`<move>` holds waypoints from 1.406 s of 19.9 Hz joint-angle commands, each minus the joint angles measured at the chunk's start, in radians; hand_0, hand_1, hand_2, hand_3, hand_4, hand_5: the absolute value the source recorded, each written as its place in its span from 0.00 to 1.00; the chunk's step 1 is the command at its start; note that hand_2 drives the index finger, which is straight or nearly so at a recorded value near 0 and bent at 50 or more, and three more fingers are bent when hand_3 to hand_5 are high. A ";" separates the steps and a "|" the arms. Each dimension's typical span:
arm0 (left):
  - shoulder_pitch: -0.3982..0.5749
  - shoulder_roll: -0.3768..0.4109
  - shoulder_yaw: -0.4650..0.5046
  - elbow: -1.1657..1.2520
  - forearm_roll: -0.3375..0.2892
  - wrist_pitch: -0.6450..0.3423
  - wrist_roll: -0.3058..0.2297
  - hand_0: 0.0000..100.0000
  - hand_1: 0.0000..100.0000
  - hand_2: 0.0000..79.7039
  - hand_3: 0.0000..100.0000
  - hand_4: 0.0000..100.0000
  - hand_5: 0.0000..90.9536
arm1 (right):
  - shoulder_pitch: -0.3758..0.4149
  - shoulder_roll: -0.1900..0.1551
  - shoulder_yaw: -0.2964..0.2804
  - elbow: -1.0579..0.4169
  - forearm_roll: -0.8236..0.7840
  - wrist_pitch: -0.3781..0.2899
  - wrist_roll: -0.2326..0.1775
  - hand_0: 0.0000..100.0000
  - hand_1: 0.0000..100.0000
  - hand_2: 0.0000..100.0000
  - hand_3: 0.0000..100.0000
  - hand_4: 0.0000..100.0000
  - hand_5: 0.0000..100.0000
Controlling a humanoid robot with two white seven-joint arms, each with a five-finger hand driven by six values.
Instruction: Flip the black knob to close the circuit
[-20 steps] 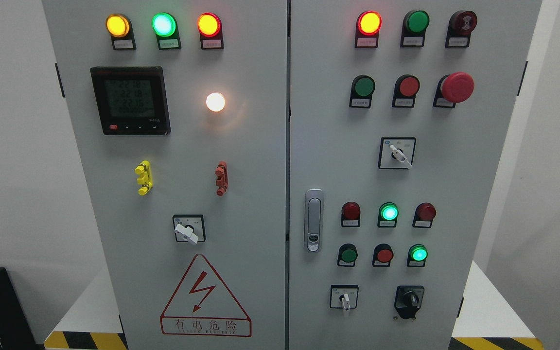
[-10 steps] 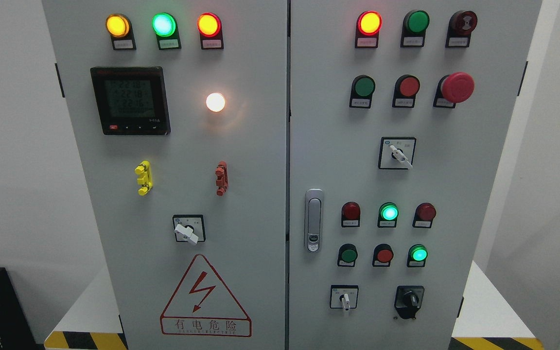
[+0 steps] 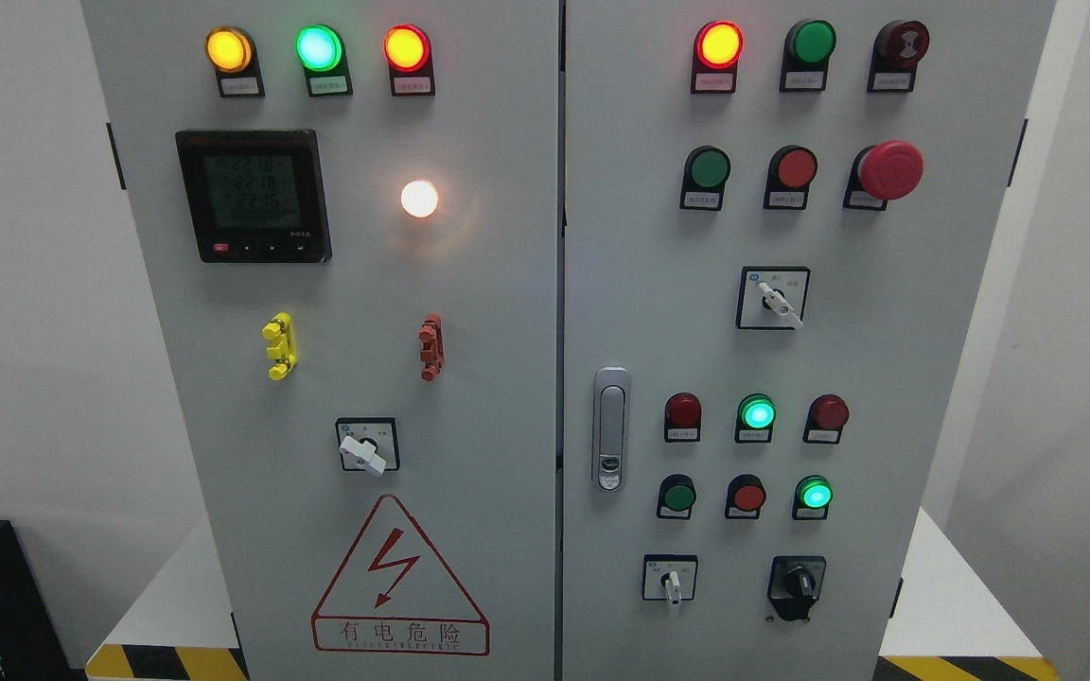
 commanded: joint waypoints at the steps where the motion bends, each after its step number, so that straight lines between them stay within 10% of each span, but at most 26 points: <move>1: 0.000 0.000 -0.021 0.021 -0.021 0.001 0.000 0.12 0.56 0.00 0.00 0.00 0.00 | 0.002 0.000 0.001 -0.310 0.233 0.002 -0.045 0.00 0.06 0.73 0.88 0.71 0.67; 11: 0.000 0.000 -0.021 0.021 -0.021 0.001 -0.001 0.12 0.56 0.00 0.00 0.00 0.00 | -0.002 0.002 -0.001 -0.664 0.316 0.131 -0.032 0.00 0.07 0.75 0.91 0.74 0.74; 28: 0.000 0.000 -0.021 0.021 -0.021 -0.001 -0.001 0.12 0.56 0.00 0.00 0.00 0.00 | -0.133 0.006 0.011 -1.028 0.483 0.473 0.126 0.00 0.05 0.78 0.93 0.78 0.80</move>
